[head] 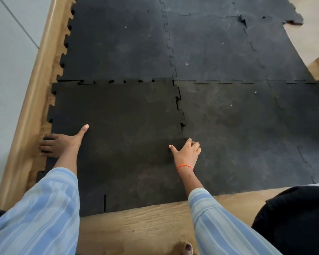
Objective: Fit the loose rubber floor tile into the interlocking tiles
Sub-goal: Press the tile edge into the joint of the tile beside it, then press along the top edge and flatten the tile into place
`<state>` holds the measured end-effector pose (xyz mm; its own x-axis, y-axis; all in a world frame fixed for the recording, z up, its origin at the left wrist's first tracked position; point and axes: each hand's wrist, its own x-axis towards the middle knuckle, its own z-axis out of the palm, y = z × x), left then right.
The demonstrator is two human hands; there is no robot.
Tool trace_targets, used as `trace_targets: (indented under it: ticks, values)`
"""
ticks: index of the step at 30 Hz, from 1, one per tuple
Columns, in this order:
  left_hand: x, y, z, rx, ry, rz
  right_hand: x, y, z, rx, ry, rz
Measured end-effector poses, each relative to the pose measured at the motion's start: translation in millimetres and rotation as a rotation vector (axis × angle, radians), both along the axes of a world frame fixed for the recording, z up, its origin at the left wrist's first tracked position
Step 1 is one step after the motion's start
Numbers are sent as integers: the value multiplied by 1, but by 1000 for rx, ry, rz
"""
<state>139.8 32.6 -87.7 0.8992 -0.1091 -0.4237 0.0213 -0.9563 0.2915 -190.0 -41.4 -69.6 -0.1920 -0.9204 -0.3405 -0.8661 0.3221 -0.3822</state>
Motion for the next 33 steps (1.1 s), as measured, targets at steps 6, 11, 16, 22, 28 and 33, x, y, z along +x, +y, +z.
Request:
trace_targets:
  ticks: [6, 11, 16, 22, 28, 33]
  values:
    - [-3, -2, 2, -27, -10, -8, 6, -1, -2, -19, -15, -48]
    - [-3, 2, 1, -44, -33, -6, 6, 2, -6, -41, 24, -34]
    - [6, 5, 6, -75, -37, 12, 16, -5, -5, -29, 22, -116]
    - [22, 8, 5, -125, -33, 60, 21, 0, -5, -48, 35, -134]
    - [24, 5, 7, -121, -30, 62, 17, 4, -6, -66, 55, -114]
    - [27, 4, 11, -96, -22, 27, 16, -2, -4, -28, 27, -144]
